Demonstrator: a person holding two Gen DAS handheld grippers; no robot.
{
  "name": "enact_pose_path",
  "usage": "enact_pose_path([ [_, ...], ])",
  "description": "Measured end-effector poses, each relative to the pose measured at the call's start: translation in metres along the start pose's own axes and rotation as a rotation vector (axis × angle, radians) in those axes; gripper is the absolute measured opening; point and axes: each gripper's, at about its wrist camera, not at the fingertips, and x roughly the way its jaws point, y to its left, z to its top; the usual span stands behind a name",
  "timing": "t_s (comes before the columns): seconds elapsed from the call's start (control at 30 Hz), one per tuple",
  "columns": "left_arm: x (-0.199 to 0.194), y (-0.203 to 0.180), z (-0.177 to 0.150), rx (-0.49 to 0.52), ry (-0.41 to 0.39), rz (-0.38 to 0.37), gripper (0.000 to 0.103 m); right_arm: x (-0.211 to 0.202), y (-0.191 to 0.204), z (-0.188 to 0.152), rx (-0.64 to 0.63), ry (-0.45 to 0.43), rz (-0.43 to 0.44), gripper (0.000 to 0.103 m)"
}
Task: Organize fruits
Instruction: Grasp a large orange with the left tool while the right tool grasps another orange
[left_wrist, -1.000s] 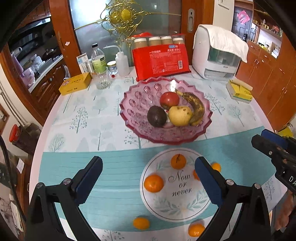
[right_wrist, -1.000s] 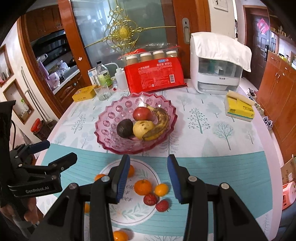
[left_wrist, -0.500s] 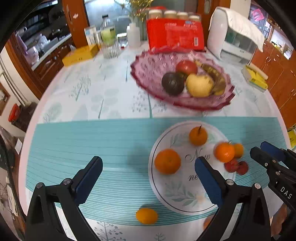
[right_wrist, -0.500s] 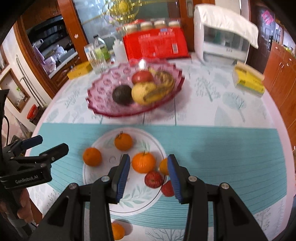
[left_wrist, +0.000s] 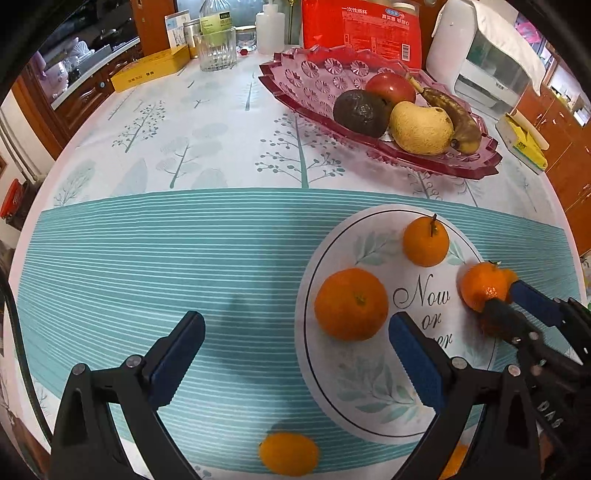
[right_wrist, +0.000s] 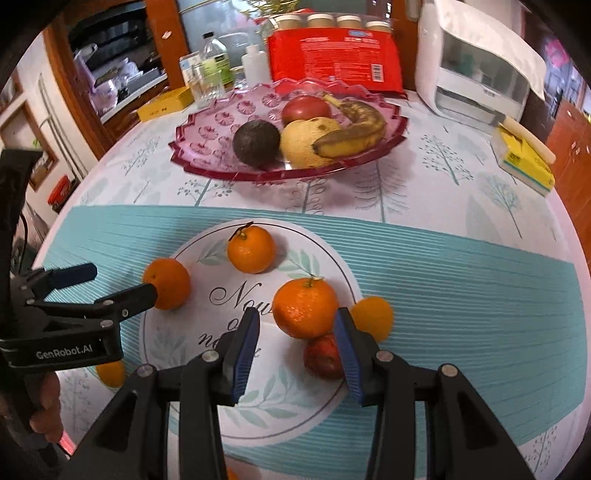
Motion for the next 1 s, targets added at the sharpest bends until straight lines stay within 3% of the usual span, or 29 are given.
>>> enact_pose_path([
  [0.2, 0.01, -0.003, 0.0, 0.009, -0.002, -0.024, 0.092, 0.009, 0.006, 0.003, -0.05, -0.04, -0.078, 0.043],
  [0.57, 0.018, -0.014, -0.002, 0.029, 0.001, -0.048, 0.079, 0.018, -0.007, 0.006, -0.034, -0.042, -0.075, 0.044],
  [1.0, 0.02, -0.025, -0.006, 0.041, 0.002, -0.067, 0.052, 0.029, 0.004, 0.008, -0.142, -0.055, -0.148, 0.051],
])
